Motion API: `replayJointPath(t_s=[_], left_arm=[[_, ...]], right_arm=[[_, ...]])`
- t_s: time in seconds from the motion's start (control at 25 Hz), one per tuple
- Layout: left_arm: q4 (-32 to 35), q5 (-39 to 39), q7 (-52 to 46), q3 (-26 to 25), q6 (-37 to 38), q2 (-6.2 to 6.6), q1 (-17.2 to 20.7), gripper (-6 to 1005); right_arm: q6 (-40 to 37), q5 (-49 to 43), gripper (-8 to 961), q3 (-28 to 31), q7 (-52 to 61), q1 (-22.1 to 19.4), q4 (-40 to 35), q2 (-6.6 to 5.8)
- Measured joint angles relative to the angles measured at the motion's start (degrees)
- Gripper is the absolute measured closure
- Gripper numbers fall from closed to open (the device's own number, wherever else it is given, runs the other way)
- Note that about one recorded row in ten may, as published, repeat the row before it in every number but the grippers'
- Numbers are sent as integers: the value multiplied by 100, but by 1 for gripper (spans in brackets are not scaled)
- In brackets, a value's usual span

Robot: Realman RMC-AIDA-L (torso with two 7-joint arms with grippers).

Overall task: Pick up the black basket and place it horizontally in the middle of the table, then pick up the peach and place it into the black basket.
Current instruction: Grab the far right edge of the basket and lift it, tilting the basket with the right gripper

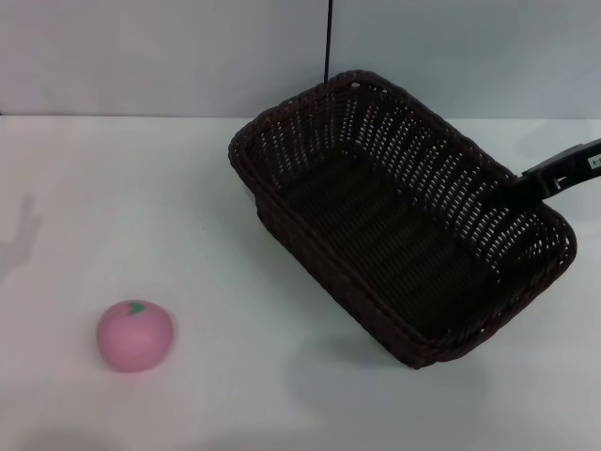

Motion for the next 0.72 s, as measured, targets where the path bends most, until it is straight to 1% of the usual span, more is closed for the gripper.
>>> replayJointPath(t_s=[0.04,0.12,0.32,0.44,0.48,0.52,0.64,0.68,0.72], left_arm=[[0,0,0,2,-16,0,-1,199],[0,0,0,12,-20,0,-2,199],[0,0,0,44,-24,0,-11,199],[0,0,0,44,-31,0,-14,199],[0,1,0,44,-33,0,-14,199],[0,1,0,44,-33,0,-14,199],[0,0,-7,44,-35,0,-14,199],[0,0,-7,44,-35,0,-14,199],[0,0,-9,44,-35,1,-14,199]], right_arm=[[-1,6,302,0,-14,-6,3,0],[-2,11,539,0,-24,-8,9,3],[5,31,758,20,-88,-12,15,13],[3,129,760,124,-185,-43,18,21],[-43,284,760,298,-306,-86,18,19],[-43,284,761,298,-306,-86,18,19],[-116,663,762,545,-520,-205,17,-26],[-116,663,762,545,-520,-205,17,-26],[-166,1030,763,648,-679,-314,16,-72]])
